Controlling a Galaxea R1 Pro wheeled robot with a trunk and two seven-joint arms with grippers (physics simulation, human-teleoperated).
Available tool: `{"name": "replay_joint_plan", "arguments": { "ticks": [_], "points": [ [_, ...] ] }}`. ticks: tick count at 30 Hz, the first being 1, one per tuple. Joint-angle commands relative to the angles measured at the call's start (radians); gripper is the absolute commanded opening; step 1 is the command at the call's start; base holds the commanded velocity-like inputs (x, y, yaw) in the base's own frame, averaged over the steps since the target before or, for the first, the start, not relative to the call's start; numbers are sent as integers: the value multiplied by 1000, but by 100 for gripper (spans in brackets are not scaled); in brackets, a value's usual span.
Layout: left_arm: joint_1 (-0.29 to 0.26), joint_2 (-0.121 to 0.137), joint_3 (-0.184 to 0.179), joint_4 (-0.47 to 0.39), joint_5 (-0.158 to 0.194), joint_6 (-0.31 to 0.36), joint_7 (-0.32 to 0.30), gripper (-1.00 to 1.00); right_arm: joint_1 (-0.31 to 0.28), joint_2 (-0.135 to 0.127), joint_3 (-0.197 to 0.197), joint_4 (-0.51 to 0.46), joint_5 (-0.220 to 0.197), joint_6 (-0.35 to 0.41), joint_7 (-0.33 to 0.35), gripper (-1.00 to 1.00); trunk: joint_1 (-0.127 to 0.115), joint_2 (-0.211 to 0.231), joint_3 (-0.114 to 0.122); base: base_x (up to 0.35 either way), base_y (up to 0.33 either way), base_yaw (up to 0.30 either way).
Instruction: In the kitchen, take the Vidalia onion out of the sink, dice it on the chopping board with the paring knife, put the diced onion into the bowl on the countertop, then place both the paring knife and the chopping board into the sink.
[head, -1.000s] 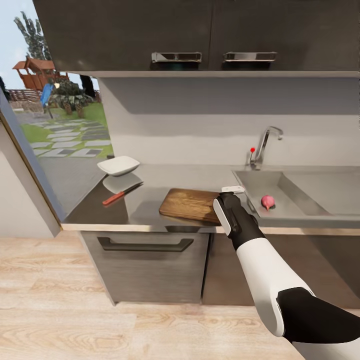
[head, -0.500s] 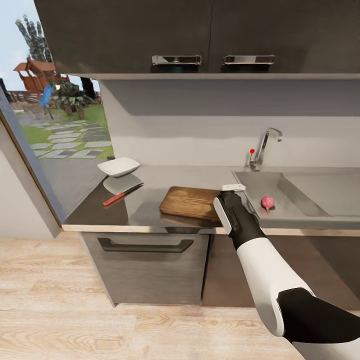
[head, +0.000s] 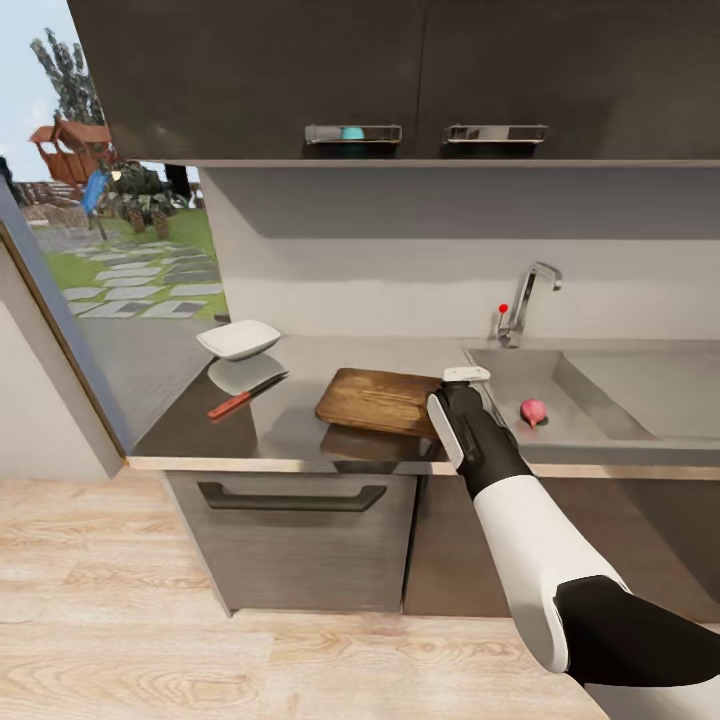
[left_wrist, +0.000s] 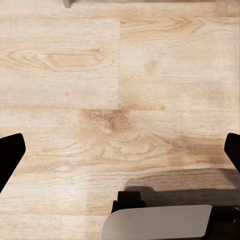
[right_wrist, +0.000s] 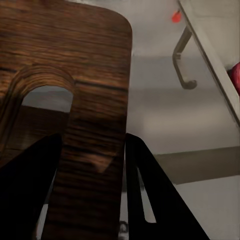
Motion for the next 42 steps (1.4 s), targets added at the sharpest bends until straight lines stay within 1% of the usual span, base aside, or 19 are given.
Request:
{"name": "replay_joint_plan", "arguments": {
  "ticks": [1, 2, 5, 12, 15, 16, 18, 21, 32, 40, 41, 42],
  "points": [
    [0, 0, 1, 0, 0, -2, 0, 100, -1, 0, 2, -1, -4, 2, 0, -100, 0, 0, -1, 0, 0, 0],
    [0, -1, 0, 0, -1, -2, 0, 100, -1, 0, 2, -1, -4, 1, 4, -100, 0, 0, -1, 0, 0, 0],
    [0, -15, -1, 0, -5, -4, 0, 100, -1, 0, 2, -1, -4, -1, 18, -100, 0, 0, -1, 0, 0, 0],
    [0, -16, 1, -1, -6, -14, 0, 100, -1, 0, 4, -1, -4, -2, 22, -100, 0, 0, -1, 17, 0, 0],
    [0, -14, 1, 0, -6, -14, 0, 100, -1, -5, 4, -1, -4, -1, 71, -100, 0, 0, -1, 191, -119, 0],
    [0, -13, 1, 1, -6, -13, 0, 100, -1, -6, 5, -1, -2, 0, 109, -100, 0, 0, -1, 220, -168, 0],
    [0, -12, 1, 2, -6, -14, 0, 100, -1, -7, 5, -2, 2, 1, 158, -100, 0, 0, -1, 177, -142, 0],
    [0, -7, 1, 2, -5, -15, 0, 100, -1, -9, 5, -2, 4, 1, 180, -100, 0, 0, -1, 64, -52, 0],
    [0, -2, 2, 1, -5, -15, 1, 100, -1, -10, 5, -1, 5, 1, 186, -100, 0, 0, -1, 20, -15, 0],
    [0, -2, 2, 2, -5, -15, 1, 100, -1, -11, 6, -2, 6, 3, 187, -100, 0, 0, -1, 192, -193, 0],
    [0, 5, 2, 2, -5, -15, 1, 100, -1, -11, 7, -2, 6, 3, 188, -100, 0, 0, -1, 90, -92, 0],
    [0, 7, 2, 2, -5, -15, 1, 100, -1, -12, 7, -2, 6, 3, 188, -100, 0, 0, -1, 58, -59, 0]
  ]
}}
